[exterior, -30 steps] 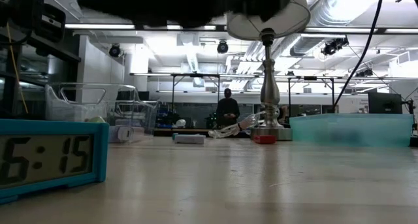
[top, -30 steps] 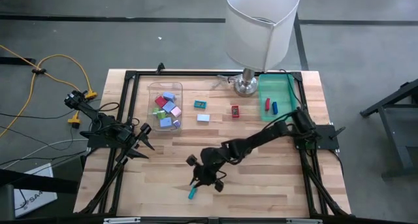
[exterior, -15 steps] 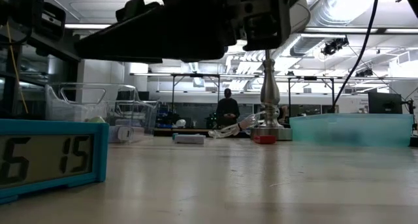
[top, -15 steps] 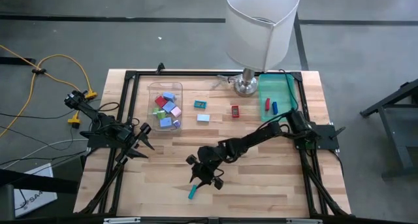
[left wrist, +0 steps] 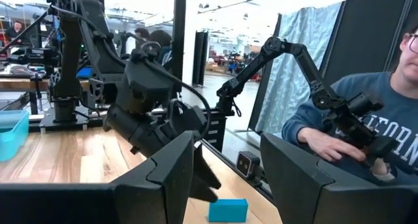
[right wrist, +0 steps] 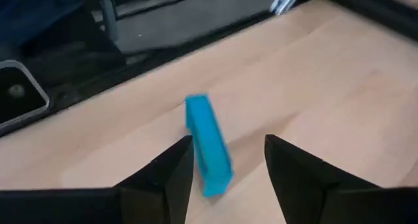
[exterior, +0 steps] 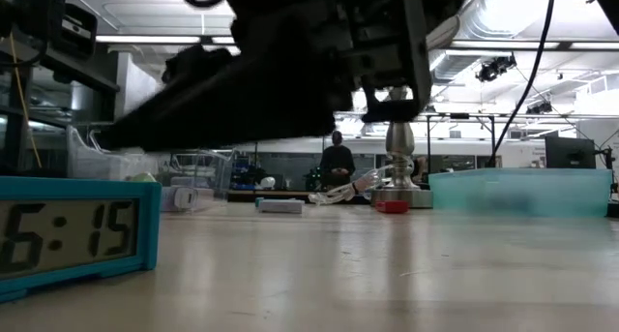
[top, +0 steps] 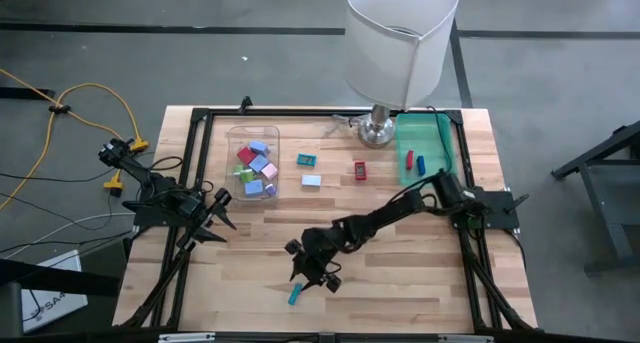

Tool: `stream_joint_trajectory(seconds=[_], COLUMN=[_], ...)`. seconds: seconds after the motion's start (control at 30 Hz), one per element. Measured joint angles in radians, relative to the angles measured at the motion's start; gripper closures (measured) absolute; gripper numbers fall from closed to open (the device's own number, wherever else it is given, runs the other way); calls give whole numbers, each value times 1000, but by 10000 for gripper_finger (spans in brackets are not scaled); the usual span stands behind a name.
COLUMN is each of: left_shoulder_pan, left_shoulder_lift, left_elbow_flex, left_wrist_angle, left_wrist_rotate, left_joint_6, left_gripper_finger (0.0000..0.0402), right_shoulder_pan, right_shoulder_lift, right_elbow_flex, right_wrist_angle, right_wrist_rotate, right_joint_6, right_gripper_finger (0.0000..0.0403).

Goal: Pick & Place Office items
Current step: Put the bottom light blue mini digital clock into the light blue bin

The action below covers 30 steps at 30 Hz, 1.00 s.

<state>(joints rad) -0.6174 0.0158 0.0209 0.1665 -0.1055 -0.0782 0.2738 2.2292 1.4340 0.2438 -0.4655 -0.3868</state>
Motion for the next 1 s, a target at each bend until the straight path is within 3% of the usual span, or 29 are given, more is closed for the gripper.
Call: stream_joint_trajectory(seconds=[1.0], left_shoulder_pan=[0], left_shoulder_lift=[0], left_elbow_flex=[0], left_wrist_angle=[6], left_wrist_rotate=[0], left_joint_6=[0], left_gripper_finger=[229], right_shoulder_pan=[1], right_shoulder_lift=[67], right_elbow_flex=[-2], right_wrist_angle=[28], right_wrist_rotate=[16], right_joint_6=[106], right_gripper_finger=[227])
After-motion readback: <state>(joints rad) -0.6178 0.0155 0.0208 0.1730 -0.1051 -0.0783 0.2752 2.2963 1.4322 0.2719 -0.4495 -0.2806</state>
